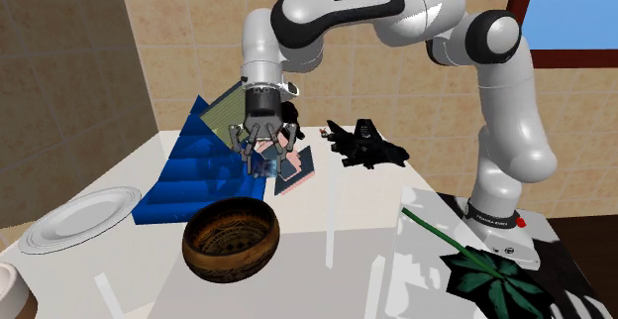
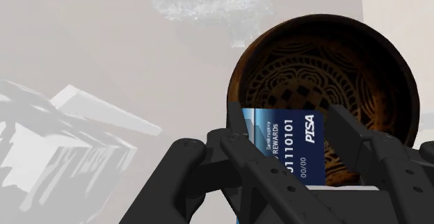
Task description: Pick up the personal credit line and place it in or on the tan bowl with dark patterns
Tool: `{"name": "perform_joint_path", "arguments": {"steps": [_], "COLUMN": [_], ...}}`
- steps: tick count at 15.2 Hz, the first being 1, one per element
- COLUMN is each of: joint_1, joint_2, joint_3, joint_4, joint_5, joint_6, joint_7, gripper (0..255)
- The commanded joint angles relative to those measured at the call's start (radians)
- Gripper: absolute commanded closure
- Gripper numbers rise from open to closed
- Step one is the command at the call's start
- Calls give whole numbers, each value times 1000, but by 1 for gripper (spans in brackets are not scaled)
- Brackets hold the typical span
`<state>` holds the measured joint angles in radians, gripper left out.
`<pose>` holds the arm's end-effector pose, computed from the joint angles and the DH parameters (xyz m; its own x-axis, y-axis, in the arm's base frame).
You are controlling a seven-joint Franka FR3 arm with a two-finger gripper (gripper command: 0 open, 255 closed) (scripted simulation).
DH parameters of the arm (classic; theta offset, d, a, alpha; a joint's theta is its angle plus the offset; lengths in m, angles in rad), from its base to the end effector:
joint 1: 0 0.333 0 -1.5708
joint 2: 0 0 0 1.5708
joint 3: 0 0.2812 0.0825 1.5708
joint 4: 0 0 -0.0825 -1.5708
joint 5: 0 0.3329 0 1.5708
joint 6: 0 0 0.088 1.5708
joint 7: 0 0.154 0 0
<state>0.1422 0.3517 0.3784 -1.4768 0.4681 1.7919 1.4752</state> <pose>0.5057 0.3280 0.4406 0.3913 -0.7371 -0.5510 -0.8844 -0.4666 -0.0038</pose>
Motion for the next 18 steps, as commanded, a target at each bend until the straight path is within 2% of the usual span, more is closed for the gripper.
{"name": "perform_joint_path", "arguments": {"steps": [1, 4, 6, 18], "joint_1": [42, 111, 174, 157], "joint_2": [73, 201, 323, 305], "joint_3": [8, 10, 7, 3], "joint_4": [96, 289, 485, 301], "joint_5": [-30, -81, -124, -103], "joint_6": [0, -34, -86, 62], "joint_7": [53, 130, 191, 116], "gripper": [255, 255, 255, 255]}}
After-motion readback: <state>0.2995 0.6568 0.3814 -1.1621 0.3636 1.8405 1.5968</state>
